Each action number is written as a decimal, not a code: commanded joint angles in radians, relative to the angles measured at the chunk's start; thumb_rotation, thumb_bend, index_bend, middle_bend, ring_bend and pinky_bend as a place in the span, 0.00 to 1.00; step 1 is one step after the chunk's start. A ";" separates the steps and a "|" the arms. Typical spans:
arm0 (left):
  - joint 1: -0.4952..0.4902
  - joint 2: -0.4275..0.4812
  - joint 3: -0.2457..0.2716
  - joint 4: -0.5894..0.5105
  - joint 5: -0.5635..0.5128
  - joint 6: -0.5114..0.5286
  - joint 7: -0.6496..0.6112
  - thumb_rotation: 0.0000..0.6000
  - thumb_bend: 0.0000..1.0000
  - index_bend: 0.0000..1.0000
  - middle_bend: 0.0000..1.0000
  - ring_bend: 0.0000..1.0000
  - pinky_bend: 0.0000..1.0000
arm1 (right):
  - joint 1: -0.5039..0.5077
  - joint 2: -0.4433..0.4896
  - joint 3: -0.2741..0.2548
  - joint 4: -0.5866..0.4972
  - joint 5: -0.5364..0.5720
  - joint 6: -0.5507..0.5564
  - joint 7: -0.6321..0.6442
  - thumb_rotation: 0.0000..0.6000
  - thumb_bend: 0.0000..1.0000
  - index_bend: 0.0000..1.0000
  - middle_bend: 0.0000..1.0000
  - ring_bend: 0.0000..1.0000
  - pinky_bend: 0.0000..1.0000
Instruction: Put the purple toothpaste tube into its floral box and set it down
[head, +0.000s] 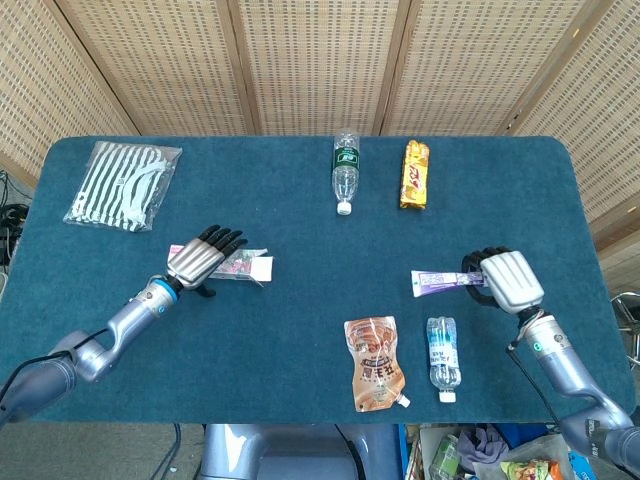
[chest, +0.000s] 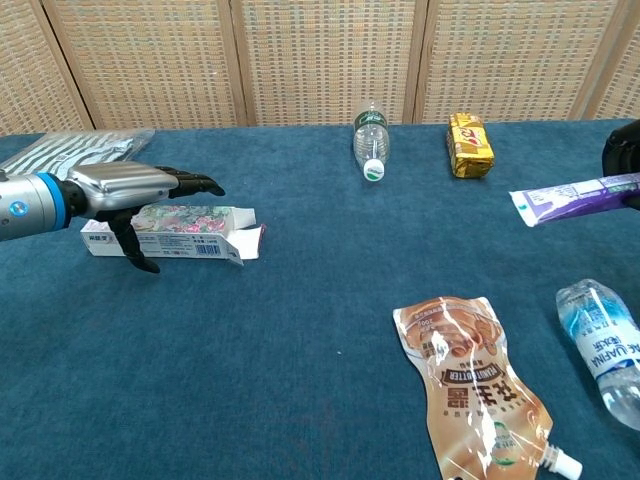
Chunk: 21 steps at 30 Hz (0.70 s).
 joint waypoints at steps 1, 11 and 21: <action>-0.012 -0.019 -0.002 0.031 -0.017 -0.013 0.006 1.00 0.16 0.00 0.00 0.01 0.06 | -0.002 0.003 0.000 0.000 0.000 0.000 -0.002 1.00 0.54 0.62 0.59 0.44 0.43; -0.021 -0.041 -0.003 0.090 -0.067 -0.044 0.004 1.00 0.16 0.11 0.16 0.17 0.26 | -0.009 0.013 0.005 0.012 0.006 0.009 0.007 1.00 0.54 0.62 0.60 0.44 0.43; -0.036 -0.049 0.010 0.093 -0.082 -0.045 -0.005 1.00 0.19 0.38 0.37 0.36 0.40 | -0.015 0.018 0.006 0.015 0.004 0.015 0.013 1.00 0.55 0.62 0.60 0.44 0.43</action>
